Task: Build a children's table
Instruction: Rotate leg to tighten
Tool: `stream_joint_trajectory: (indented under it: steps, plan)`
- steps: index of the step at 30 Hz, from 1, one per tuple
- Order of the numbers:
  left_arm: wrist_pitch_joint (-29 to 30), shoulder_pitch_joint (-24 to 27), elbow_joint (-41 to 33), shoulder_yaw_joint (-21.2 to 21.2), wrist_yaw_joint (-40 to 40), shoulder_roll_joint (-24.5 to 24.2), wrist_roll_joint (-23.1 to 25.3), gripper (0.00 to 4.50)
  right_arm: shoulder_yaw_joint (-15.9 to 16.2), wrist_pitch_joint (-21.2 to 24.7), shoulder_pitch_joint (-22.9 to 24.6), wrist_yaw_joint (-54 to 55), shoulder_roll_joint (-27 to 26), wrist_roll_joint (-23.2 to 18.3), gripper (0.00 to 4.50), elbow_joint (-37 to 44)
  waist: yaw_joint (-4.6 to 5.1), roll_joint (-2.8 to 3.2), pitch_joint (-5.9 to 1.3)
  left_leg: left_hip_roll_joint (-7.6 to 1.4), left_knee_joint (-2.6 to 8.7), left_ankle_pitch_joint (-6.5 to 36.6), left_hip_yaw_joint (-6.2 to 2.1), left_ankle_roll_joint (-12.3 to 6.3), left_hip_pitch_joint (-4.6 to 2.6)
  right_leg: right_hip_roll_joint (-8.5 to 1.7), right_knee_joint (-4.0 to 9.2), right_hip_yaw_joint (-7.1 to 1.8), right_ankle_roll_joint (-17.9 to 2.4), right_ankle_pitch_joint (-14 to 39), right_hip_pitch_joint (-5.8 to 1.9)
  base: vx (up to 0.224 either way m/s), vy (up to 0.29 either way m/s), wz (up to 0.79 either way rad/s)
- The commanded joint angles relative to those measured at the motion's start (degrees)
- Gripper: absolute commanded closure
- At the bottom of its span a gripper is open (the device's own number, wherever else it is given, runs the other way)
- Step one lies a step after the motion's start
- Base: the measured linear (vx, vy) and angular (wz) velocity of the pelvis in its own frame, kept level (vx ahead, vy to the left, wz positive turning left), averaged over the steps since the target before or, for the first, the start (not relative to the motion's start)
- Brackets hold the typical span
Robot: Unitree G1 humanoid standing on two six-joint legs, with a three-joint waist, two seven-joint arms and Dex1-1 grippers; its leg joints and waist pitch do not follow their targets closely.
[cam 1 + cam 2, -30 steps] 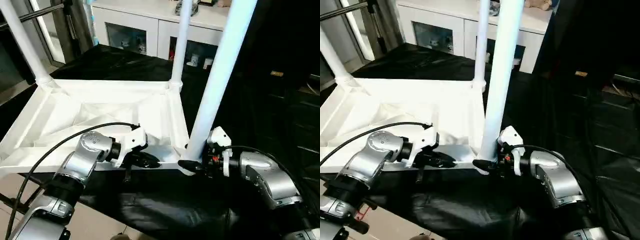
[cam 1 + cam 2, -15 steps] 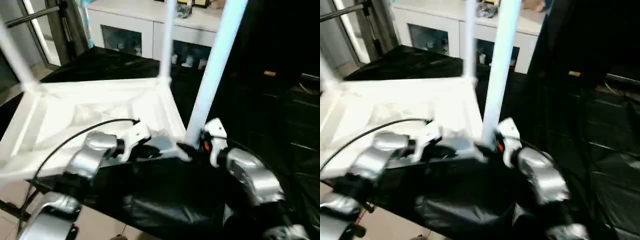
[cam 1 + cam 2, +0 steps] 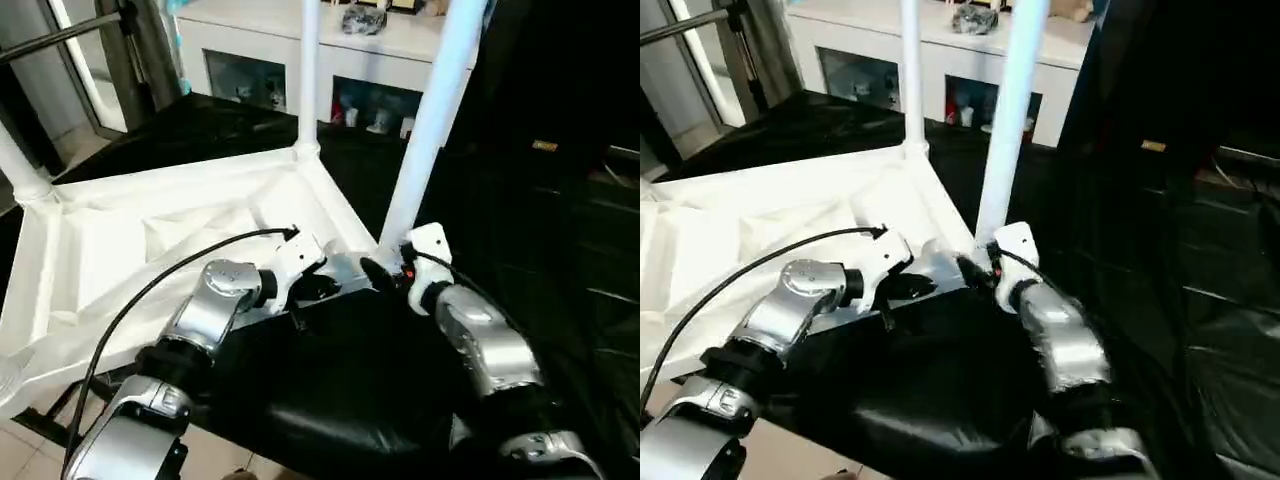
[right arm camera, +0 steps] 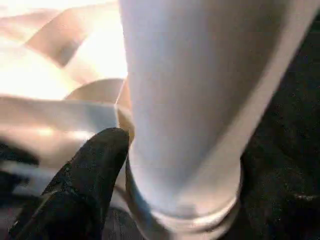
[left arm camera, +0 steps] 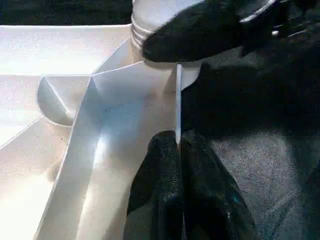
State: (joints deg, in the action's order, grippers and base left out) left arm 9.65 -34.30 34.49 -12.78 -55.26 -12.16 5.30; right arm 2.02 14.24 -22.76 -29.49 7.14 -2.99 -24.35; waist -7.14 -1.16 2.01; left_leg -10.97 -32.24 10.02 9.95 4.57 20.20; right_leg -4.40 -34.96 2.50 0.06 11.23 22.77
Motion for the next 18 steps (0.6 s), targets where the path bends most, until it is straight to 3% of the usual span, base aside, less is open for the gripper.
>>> stream_joint_trajectory:
  steps: [1,9,10,12,18]
  plan:
    - [-2.72,-0.23,-3.20,-0.91,-2.55,0.79,-3.20,4.50,8.37,0.45,1.67,-10.66,-0.44,-3.06,0.77,1.93,-0.06,-0.36,-2.77,-1.77,3.68,12.04,-0.44,-1.30,0.02,-3.68,4.22,-2.24,-9.72,8.29,-2.71,0.000,0.000,0.00]
    - [-5.59,1.31,-4.70,-2.08,-10.71,-3.86,-3.80,4.50,10.26,1.19,3.31,-23.85,6.10,-6.11,0.77,7.18,0.16,-0.30,-2.65,-2.03,3.61,12.06,-0.36,-2.29,0.02,-3.64,4.10,-2.15,-11.46,7.37,-2.62,0.000,0.000,0.00]
    - [-5.93,1.35,-4.62,-2.13,-11.43,-4.38,-3.78,4.50,10.37,1.54,3.47,-25.33,6.63,-6.41,1.00,7.64,0.13,-0.80,-2.62,-2.01,3.61,12.04,-0.38,-2.27,0.10,-3.74,4.06,-2.14,-11.44,8.37,-2.70,0.000,0.000,0.00]
    - [-6.08,1.37,-4.67,-2.24,-13.32,-5.62,-3.97,4.50,10.90,1.91,3.95,-28.75,7.91,-6.82,1.08,8.84,-0.08,-0.64,-2.58,-2.17,3.63,12.49,-0.34,-2.35,-0.08,-3.72,4.16,-2.19,-11.19,9.53,-2.62,0.000,0.000,0.00]
    - [-5.97,1.74,-5.37,-2.55,-17.28,-7.32,-4.71,4.50,12.68,2.95,4.80,-32.55,9.66,-7.96,1.45,10.74,-0.45,-0.73,-2.66,-2.22,3.46,10.69,-0.28,-2.45,-0.07,-3.75,3.71,-2.15,-12.21,6.18,-2.65,0.000,0.000,0.00]
